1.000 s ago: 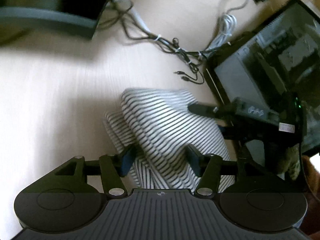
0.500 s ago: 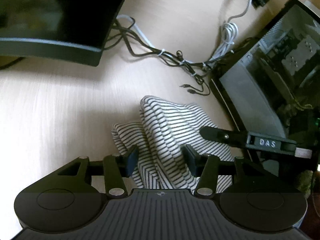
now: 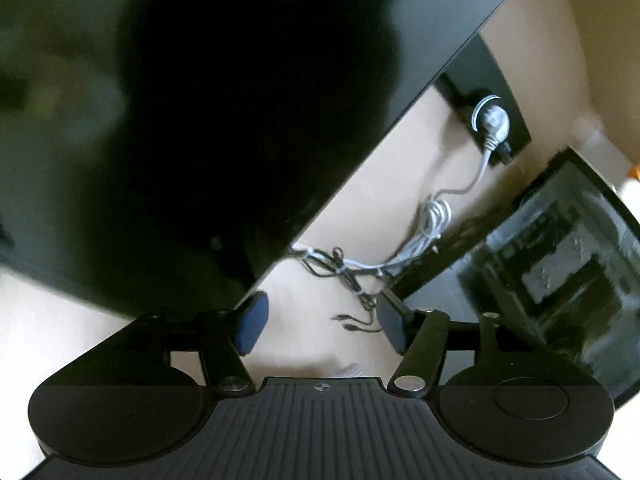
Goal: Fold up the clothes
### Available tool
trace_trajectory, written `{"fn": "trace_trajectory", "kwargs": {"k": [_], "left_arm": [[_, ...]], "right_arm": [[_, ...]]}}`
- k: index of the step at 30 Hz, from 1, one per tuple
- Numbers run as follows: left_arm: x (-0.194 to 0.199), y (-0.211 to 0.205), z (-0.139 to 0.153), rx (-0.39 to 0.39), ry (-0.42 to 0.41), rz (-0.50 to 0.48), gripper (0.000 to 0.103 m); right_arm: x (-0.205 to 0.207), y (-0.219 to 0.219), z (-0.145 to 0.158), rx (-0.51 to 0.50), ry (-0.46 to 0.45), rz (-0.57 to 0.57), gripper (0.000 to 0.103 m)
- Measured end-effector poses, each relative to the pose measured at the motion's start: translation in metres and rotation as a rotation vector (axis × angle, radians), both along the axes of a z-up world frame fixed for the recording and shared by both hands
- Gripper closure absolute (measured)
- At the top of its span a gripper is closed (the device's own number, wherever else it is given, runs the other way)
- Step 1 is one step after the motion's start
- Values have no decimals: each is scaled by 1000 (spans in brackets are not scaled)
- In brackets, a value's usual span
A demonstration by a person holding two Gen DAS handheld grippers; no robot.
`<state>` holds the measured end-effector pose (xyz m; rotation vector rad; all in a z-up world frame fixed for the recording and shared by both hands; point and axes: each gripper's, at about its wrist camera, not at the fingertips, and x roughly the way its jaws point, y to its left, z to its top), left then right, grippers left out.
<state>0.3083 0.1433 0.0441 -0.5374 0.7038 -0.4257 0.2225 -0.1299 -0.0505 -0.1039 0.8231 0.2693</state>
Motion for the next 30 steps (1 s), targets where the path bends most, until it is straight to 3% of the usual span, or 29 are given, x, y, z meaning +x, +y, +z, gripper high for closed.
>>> {"fn": "trace_trajectory", "kwargs": {"k": [3,5,11,14,16,19,24,30], "left_arm": [[-20,-10,3,118,-1,-31,33],[-33,-14,2,137,-2,-53,32],[-56,-18,2,152,-14,-105,19],[-58,-15,-14,92,9,-124,17],[-61,-11,-31,91,53,-112,17],[-71,-6,-57,152,113,-75,20],[-63,-15,-78,303,109,-32,22],[-20,-47,-59,173,46,-23,24]], "right_arm": [[-3,-1,1,-10,-10,-11,0],[-6,2,1,-26,-23,-23,0],[-14,17,7,-120,-58,-31,0],[-23,22,14,-167,-80,-42,0],[-31,23,20,-193,-105,-50,0],[-35,19,26,-181,-120,-64,0],[-29,12,20,-144,-92,-62,0],[-22,5,10,-162,-57,54,0]]}}
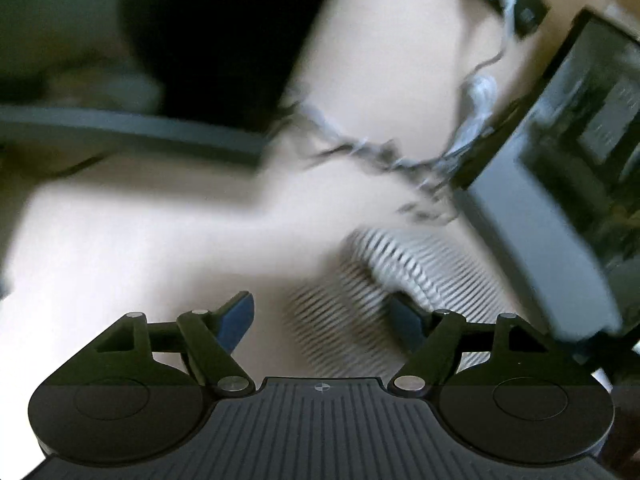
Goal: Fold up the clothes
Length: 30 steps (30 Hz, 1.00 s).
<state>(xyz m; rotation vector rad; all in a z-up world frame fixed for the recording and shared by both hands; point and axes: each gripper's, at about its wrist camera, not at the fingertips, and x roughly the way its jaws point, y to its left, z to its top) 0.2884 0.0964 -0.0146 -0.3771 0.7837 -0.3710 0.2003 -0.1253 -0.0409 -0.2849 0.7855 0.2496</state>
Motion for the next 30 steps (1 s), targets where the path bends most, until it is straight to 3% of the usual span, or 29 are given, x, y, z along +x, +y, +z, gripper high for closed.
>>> {"fn": "trace_trajectory", "kwargs": {"k": [4,8,10,13,17,20,26,30], "left_arm": [[6,-2,11,-59,-28,80,24],[-24,7,9,-62,-6,124,24],[-41,17,10,-115,40,150,17],[-60,6,11,-148,83,101,8],[-66,-25,10,-35,92,69,8],[-60,-39,1,43,106,76,13],[-57,-52,-10,71,154,79,14],[-61,-63,-17,109,166,37,20]], "right_arm": [[4,-9,-2,18,-11,46,0],[9,-20,-8,113,25,60,0],[12,-24,-11,152,43,73,0],[18,-20,-11,148,68,85,0],[9,-1,-6,34,-5,140,0],[7,0,-6,28,-33,171,0],[9,-3,-3,39,-25,186,0],[8,-7,-3,61,-28,205,0]]}}
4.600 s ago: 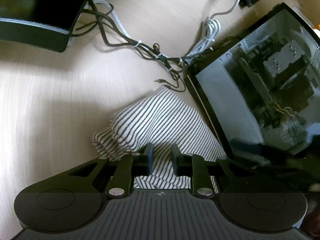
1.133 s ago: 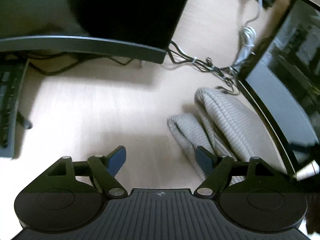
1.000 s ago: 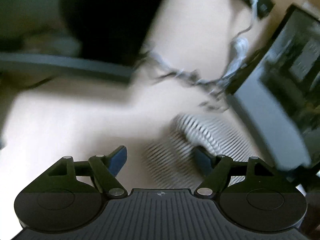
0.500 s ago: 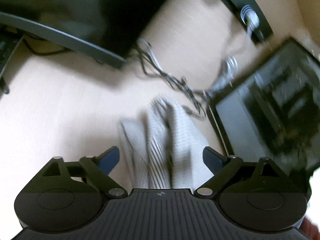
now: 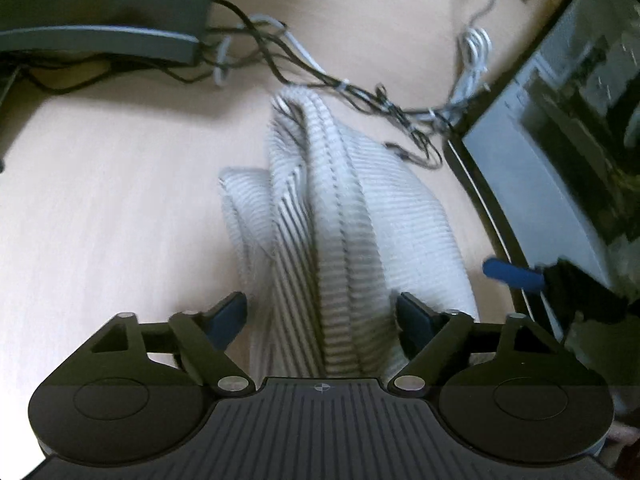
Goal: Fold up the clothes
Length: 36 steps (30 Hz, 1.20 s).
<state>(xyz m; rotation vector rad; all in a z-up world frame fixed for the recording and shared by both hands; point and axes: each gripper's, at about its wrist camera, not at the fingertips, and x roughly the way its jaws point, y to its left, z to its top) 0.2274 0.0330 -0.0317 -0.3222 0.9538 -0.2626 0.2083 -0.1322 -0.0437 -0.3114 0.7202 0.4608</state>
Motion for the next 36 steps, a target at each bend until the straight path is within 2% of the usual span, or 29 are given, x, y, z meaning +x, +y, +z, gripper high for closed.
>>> {"fn": "trace_trajectory", "kwargs": {"k": [2,4,9,12,14,16,18,19,20,22,24,28,31,36], "left_arm": [[-5,0,-1,-4,-18,0,26],[-12,0,3,-7,-43,1,38],[-32,-7,10,9,-58,-33,46],[-45,-2,12,-44,-54,-66,46],[-56,2,14,-42,-71,-50,46],[-66,6,21,-24,-105,-24,46],[-73,13,31,-58,-150,-2,46],[-75,16,36,-90,-169,5,43],[-75,20,38,-128,-181,9,41],[-68,22,32,-177,-169,26,25],[-56,21,19,-189,-137,46,25],[-44,12,3,-151,-124,83,26],[-46,10,9,-126,-182,98,32],[-45,5,20,-89,-198,66,30]], "right_arm": [[-1,-10,4,30,23,21,0],[-3,-23,8,68,54,41,0],[3,-49,14,162,93,3,0],[7,-54,17,215,86,-27,0],[10,-55,20,243,79,-40,0],[15,-54,24,265,74,-45,0],[22,-53,29,295,88,-46,0],[25,-51,31,308,97,-43,1],[29,-49,32,310,103,-34,8],[34,-43,31,287,107,-21,13],[39,-36,23,223,112,-19,13],[40,-32,10,185,135,-25,13],[36,-34,10,192,131,-37,10],[29,-44,7,227,150,-67,8]]}}
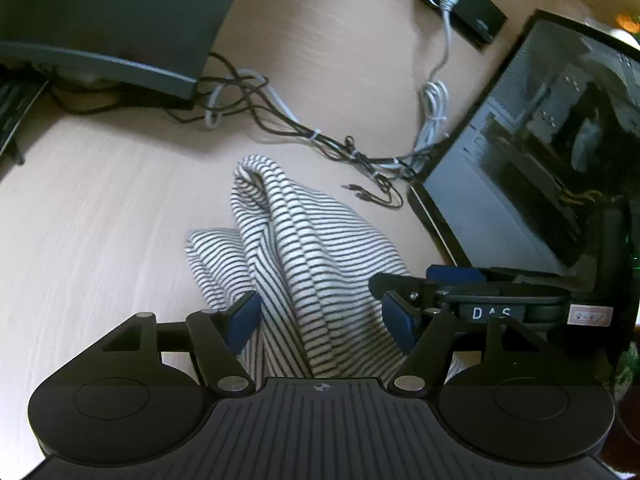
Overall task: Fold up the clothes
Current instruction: 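Pinch the shirt with the left gripper and straighten the folded stack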
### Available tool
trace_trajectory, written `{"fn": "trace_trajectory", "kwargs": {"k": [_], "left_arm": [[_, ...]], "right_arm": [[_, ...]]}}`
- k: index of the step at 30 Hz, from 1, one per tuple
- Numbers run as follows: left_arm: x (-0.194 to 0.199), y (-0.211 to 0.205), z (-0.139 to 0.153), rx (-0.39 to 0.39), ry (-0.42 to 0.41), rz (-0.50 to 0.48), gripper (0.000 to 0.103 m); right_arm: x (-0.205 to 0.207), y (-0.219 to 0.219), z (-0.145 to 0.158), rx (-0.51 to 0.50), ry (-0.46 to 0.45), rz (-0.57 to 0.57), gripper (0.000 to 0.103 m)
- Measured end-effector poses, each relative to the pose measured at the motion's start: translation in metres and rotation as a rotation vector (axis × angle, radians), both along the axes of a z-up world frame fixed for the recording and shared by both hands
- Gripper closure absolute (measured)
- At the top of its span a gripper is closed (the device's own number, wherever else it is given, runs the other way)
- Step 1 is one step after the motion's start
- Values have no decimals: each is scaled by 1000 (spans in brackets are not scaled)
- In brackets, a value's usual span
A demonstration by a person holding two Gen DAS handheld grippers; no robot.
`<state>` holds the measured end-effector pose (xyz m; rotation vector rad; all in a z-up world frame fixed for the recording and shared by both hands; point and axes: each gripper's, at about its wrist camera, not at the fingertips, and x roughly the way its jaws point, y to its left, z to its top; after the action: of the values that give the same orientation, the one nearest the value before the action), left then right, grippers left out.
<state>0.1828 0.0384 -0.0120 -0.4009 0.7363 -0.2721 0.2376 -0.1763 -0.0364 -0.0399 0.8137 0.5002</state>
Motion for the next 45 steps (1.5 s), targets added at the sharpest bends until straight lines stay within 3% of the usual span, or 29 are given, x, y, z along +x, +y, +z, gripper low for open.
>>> {"fn": "trace_trajectory", "kwargs": {"k": [8,11,14,17,21,23,24,25,27,30,34,36,40,45], "left_arm": [[7,-2,-8,13,47,-1,24],[1,0,-9,-13,13,5,32],[-13,4,-4,-79,-57,-28,33],[-15,7,-10,-107,-26,-12,30],[-5,3,-18,-81,24,10,30],[-7,-3,-13,-52,4,-1,39],[-7,-5,-11,-37,-6,-6,68],[-8,-5,-8,-37,-16,-4,76],[-13,6,5,-107,-37,2,81],[-24,14,12,-78,-12,-6,81],[-29,24,-16,-34,74,37,78],[-26,30,-21,-63,69,53,72],[-21,27,-20,-4,60,54,54],[-14,27,-5,28,30,69,56]], "right_arm": [[-7,-13,-1,24,-11,-23,6],[-9,-15,2,12,-34,-29,6],[-11,-17,3,-1,-58,-30,5],[-10,-19,2,-7,-64,-29,4],[-7,-20,-4,3,-47,-29,2],[-7,-21,-8,12,-36,-31,1],[-6,-22,-10,20,-30,-33,1],[-7,-23,-11,28,-29,-36,1],[-8,-23,-6,33,-48,-32,1],[-14,-23,6,54,-93,0,1],[-17,-16,12,78,-107,43,1],[-16,-10,5,70,-89,53,1],[-17,-2,-24,45,1,49,0],[-21,-5,-26,89,10,34,0]]}}
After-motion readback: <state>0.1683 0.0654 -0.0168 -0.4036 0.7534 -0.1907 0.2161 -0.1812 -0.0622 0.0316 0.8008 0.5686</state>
